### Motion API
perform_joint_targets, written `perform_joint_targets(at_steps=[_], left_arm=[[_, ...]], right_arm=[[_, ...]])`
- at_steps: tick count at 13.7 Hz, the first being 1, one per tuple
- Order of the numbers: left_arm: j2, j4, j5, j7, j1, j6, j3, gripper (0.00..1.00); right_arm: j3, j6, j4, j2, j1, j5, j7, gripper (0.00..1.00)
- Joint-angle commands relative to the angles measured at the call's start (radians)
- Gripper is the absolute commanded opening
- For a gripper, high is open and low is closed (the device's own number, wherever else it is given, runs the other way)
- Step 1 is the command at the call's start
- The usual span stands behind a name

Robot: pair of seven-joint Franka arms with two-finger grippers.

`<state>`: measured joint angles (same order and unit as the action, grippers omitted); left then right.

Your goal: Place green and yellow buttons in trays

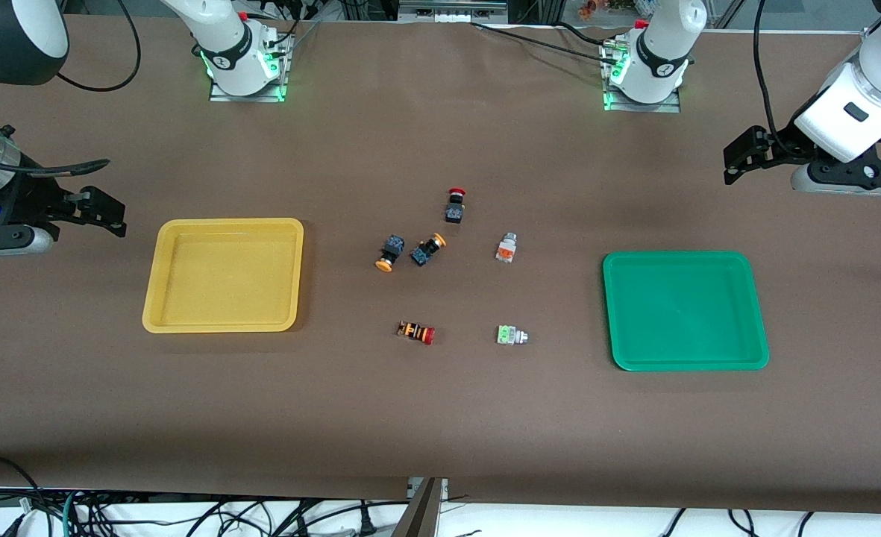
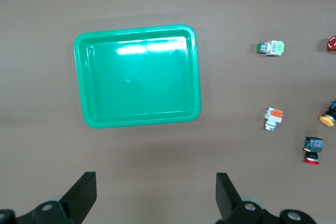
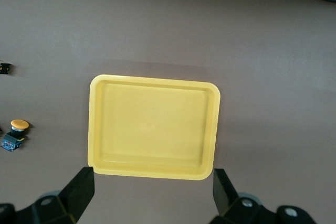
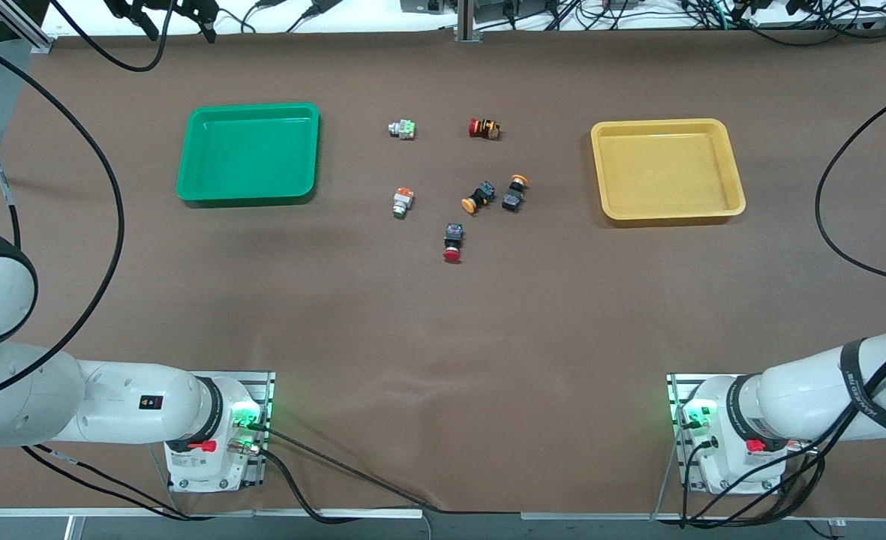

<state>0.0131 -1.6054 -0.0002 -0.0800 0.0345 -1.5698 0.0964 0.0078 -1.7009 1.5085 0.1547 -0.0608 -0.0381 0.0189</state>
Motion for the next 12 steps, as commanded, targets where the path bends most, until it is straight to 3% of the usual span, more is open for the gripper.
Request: perform_joint_targets(at_steps=[1,12], left_arm=[[-0.010,0.025,0.016,0.005,0.001,0.017,0.003,1.00],[-0.022,0.022,0.015,0.002,-0.001,0.047,0.003,1.00]], right_arm=[[0.003,0.010,-0.005,-0.003,0.004,-0.003,-0.007,1.00],[0.012,0.017,0.004,-0.009,-0.013,0.018,-0.114,1.00]])
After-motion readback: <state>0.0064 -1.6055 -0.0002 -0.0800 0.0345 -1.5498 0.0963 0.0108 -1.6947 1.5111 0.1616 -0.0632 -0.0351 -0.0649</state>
